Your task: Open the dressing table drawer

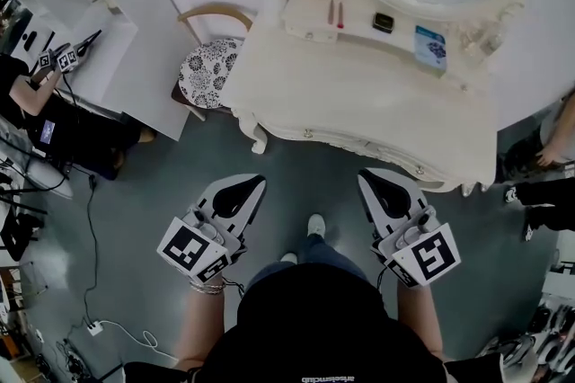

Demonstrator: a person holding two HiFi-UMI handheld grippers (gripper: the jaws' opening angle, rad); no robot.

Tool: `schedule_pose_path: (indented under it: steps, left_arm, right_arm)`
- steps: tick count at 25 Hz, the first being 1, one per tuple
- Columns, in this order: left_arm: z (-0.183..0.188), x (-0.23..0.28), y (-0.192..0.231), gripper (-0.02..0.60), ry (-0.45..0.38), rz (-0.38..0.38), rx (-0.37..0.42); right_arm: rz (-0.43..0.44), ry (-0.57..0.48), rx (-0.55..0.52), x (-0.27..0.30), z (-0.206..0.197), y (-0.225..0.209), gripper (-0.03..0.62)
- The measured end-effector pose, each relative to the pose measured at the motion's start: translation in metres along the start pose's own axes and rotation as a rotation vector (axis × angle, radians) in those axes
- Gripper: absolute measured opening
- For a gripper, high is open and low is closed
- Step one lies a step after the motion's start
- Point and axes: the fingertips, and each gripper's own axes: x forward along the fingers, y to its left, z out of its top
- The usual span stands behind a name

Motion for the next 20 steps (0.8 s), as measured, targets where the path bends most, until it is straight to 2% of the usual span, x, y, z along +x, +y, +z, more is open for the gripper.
schedule_pose_path:
  steps: [20]
  left_arm:
    - [-0.005,0.039,0.012,0.015,-0.014,0.105,-0.007]
  right_arm:
    - [0.058,0.057,-0.012,0.009,-0.023,-0.054,0.020]
